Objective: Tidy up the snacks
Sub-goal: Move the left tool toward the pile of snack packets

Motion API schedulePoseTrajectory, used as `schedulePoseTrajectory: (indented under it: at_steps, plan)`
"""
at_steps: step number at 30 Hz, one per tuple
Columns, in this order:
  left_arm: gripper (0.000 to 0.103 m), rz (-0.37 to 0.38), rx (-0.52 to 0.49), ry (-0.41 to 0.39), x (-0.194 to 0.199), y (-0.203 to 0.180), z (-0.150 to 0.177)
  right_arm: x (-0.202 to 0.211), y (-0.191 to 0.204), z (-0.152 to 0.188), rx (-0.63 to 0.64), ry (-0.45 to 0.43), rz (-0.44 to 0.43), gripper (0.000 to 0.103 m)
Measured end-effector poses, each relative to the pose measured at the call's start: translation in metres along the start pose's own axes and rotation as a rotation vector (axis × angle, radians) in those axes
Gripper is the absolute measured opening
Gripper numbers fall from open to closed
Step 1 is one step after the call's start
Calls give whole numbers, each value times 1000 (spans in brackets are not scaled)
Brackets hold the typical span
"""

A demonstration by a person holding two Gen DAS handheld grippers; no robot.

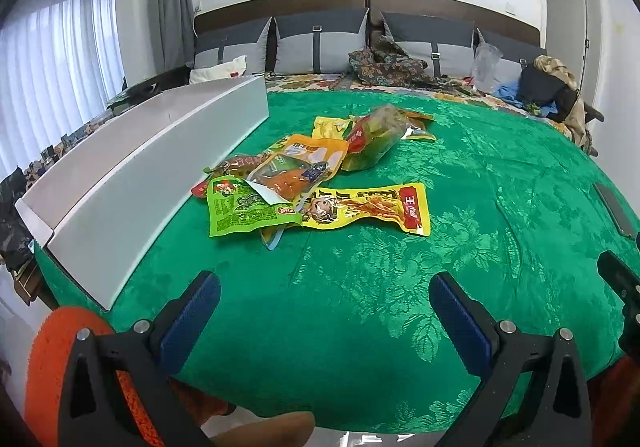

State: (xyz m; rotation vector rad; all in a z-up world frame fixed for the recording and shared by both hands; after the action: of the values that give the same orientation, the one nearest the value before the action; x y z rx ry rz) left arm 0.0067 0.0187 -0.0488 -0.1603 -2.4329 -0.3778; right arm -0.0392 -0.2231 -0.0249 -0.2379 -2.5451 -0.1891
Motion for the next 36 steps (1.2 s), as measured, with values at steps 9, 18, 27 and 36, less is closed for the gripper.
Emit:
schedulePoseTrajectory:
  at_steps: [9, 18, 27, 36]
  plan:
    - [103, 1, -11, 5, -3, -2, 1, -1, 1, 0, 0, 3, -1, 88]
    - [103, 17, -45, 64, -35, -9, 0, -9, 0, 3, -11, 40, -7, 88]
    - [103, 34, -40, 146, -76, -11, 8, -55, -26, 19, -86, 204, 47, 88]
    - [103, 63, -65, 161, -82, -18, 12, -72, -29, 31, -74, 248, 63, 88]
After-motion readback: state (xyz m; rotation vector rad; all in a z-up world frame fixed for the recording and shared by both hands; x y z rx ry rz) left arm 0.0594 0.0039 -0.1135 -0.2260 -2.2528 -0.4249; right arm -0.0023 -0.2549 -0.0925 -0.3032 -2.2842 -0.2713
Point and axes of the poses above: each gripper's, at about its wrist camera, not at the fingertips, and x roughly against the way its jaws point, y to its left, z to its underside, the point moved 1 cm from there along -x, roughly the way its jaws point, and after that the axes turned 15 degrees about -x, right-handed, at the moved point
